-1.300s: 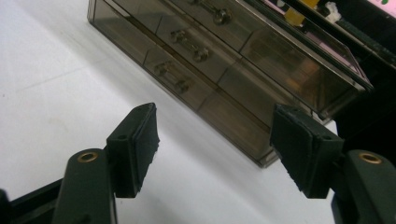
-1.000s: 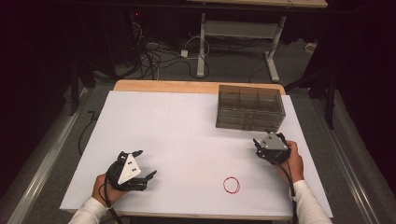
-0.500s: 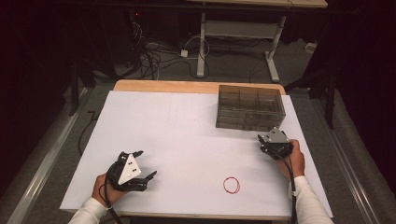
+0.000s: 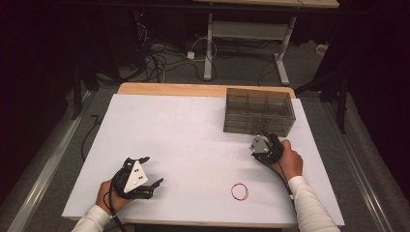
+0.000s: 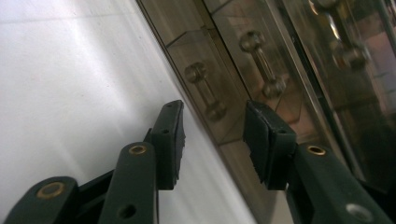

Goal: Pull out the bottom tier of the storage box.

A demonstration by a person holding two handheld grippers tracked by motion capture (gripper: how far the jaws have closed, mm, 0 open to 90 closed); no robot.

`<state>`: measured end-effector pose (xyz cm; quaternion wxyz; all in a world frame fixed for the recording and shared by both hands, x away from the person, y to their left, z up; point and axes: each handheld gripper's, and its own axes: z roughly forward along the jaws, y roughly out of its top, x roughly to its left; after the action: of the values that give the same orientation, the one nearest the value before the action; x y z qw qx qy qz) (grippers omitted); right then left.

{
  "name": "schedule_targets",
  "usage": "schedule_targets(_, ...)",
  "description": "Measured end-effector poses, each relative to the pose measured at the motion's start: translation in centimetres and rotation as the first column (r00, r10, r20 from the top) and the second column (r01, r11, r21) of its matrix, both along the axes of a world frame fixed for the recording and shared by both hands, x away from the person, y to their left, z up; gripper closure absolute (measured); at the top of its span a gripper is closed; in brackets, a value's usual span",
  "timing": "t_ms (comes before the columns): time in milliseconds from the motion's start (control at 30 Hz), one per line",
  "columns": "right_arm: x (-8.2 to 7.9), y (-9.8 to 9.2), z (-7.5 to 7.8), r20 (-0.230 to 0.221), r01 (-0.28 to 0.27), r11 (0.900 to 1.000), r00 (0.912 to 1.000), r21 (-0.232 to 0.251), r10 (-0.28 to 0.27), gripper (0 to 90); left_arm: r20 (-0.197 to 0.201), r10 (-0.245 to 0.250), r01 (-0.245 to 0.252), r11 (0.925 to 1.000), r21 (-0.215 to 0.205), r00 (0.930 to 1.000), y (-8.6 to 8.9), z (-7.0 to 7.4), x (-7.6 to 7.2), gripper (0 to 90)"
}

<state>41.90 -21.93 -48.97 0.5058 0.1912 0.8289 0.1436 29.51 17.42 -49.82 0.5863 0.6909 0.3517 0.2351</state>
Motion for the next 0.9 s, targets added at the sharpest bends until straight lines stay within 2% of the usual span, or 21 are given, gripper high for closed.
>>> schedule_targets(67,0.3,0.5,-0.5,0.023,0.005,0.998,0.9997,-0.065,-0.003,64.2,0.000,-0.001,0.001,1.0000,0.004,1.0000,0.0,0.0,0.0,17.3)
schedule_targets(133,0.6,0.8,-1.1,0.052,0.029,0.992,0.9984,-0.125,-0.023,67.4,0.004,-0.003,0.003,0.9999,0.013,1.0000,0.0,-0.1,0.0,17.2)
schedule_targets(233,0.7,1.1,-1.5,0.072,0.036,0.988,0.9971,-0.151,-0.025,69.6,0.004,-0.008,0.008,0.9999,0.011,1.0000,0.0,-0.1,-0.1,17.3)
schedule_targets(367,0.7,1.7,-2.1,0.112,0.031,0.968,0.9937,-0.247,-0.003,72.2,0.005,-0.010,0.010,0.9998,0.015,0.9999,-0.1,-0.1,-0.1,17.3)
schedule_targets(400,0.7,1.7,-2.1,0.112,0.031,0.968,0.9937,-0.247,-0.003,72.2,0.008,-0.009,0.009,0.9998,0.017,0.9999,-0.1,-0.1,-0.1,17.3)
schedule_targets(533,0.6,2.4,-2.6,0.168,0.043,0.954,0.9857,-0.295,0.007,75.8,0.010,-0.008,0.008,0.9998,0.019,0.9999,-0.1,-0.1,-0.1,17.3)
schedule_targets(600,0.7,2.5,-2.7,0.177,0.040,0.952,0.9841,-0.303,0.015,76.7,0.010,-0.010,0.009,0.9998,0.017,0.9999,-0.1,-0.1,-0.1,17.3)
schedule_targets(633,0.6,2.6,-2.8,0.195,0.049,0.949,0.9807,-0.310,0.013,79.1,0.012,-0.010,0.010,0.9998,0.019,0.9999,-0.1,-0.1,-0.1,17.3)
schedule_targets(700,0.7,2.6,-2.8,0.195,0.049,0.949,0.9807,-0.311,0.013,79.2,0.014,-0.010,0.010,0.9998,0.018,0.9999,-0.2,-0.1,-0.1,17.3)
schedule_targets(900,0.6,2.8,-3.0,0.209,0.060,0.940,0.9779,-0.336,0.013,80.4,0.015,-0.012,0.011,0.9996,0.027,0.9998,-0.2,-0.2,-0.2,17.3)
